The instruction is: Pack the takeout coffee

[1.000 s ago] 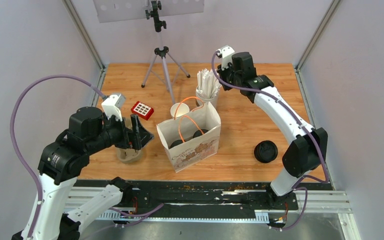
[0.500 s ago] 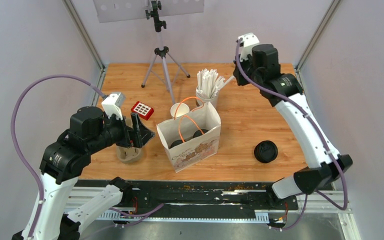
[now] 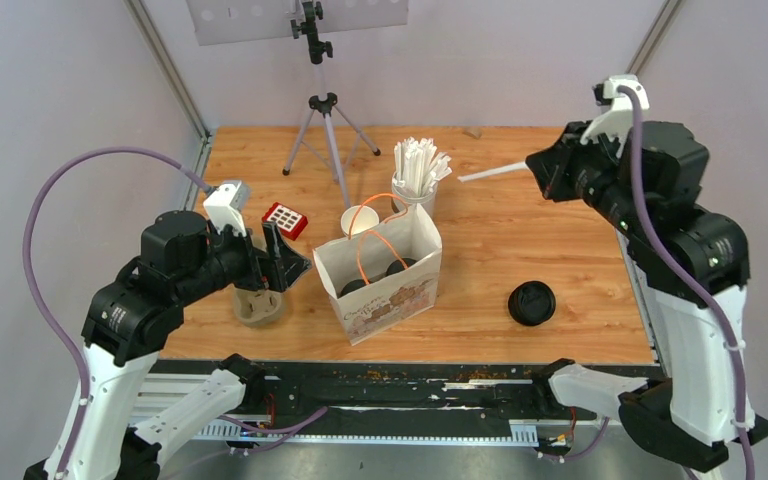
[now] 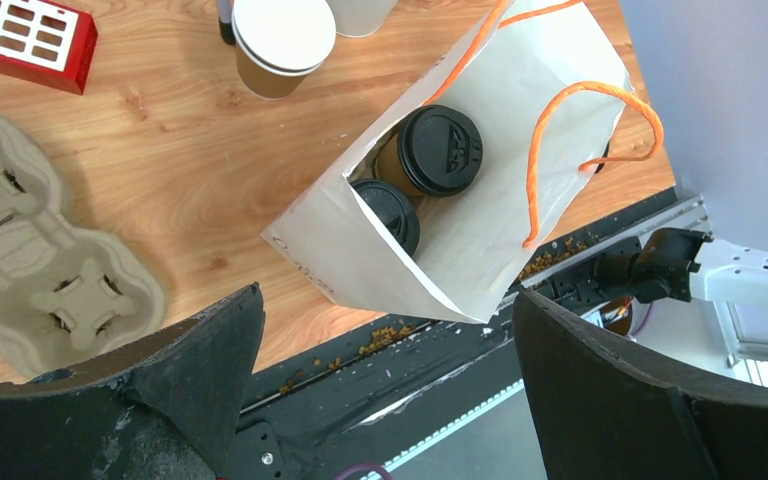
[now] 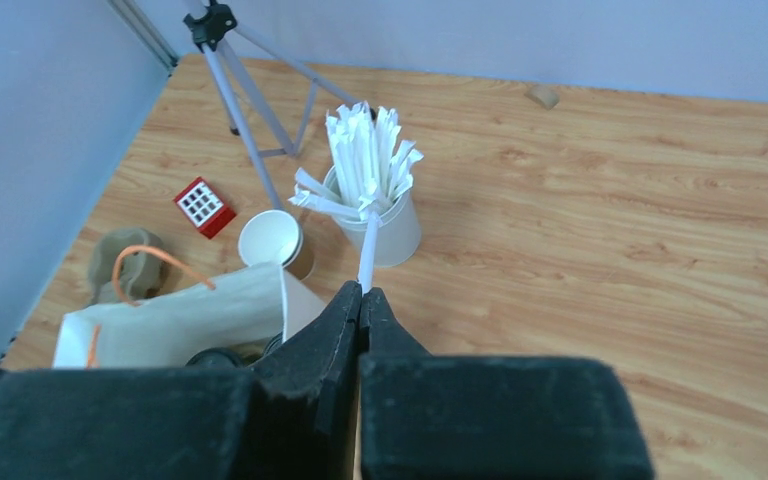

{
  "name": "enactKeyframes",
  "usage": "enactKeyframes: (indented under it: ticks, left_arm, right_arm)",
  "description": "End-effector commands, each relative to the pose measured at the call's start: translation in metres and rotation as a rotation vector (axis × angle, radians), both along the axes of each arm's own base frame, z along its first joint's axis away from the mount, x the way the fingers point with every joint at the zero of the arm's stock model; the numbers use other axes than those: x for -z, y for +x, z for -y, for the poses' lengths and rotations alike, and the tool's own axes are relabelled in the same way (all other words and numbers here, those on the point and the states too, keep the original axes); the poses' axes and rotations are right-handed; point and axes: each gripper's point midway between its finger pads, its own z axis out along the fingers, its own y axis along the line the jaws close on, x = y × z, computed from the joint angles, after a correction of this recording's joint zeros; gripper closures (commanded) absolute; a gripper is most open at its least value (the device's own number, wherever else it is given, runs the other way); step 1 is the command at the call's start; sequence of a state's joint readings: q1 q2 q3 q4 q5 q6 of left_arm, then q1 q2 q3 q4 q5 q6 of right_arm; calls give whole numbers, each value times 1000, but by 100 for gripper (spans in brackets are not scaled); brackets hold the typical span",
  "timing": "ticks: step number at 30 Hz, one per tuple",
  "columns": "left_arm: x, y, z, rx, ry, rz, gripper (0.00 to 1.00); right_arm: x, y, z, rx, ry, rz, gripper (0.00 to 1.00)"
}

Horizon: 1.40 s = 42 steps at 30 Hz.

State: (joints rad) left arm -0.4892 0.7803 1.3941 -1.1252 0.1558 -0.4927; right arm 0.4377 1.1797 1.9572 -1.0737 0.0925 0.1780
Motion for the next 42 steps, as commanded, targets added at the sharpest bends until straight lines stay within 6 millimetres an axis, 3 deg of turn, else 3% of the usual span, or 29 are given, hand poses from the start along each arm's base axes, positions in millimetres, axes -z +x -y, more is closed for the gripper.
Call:
enactKeyframes:
  ticks: [1, 7, 14, 23, 31, 42]
  left_arm:
    - [-7, 6, 5, 6, -24, 25, 0]
    - [-4, 7, 3, -8, -14, 27, 0]
    - [-4, 9, 6, -14, -39, 21, 0]
    - [-5, 10, 4, -23, -33, 29, 0]
    - [-4, 10, -1, -38, -10, 41, 0]
    - [-1, 5, -10, -55, 15, 51, 0]
  right_arm:
    - [-3, -45, 1, -40, 111, -81, 100]
    - [-21, -83, -14, -191, 205, -66, 100]
    - [-13, -94, -39, -294, 330, -148, 100]
    - [8, -69, -67, -356, 412, -173, 100]
    - [41, -44, -97, -402, 459, -267, 100]
    - [79, -35, -154, -491, 461, -393, 100]
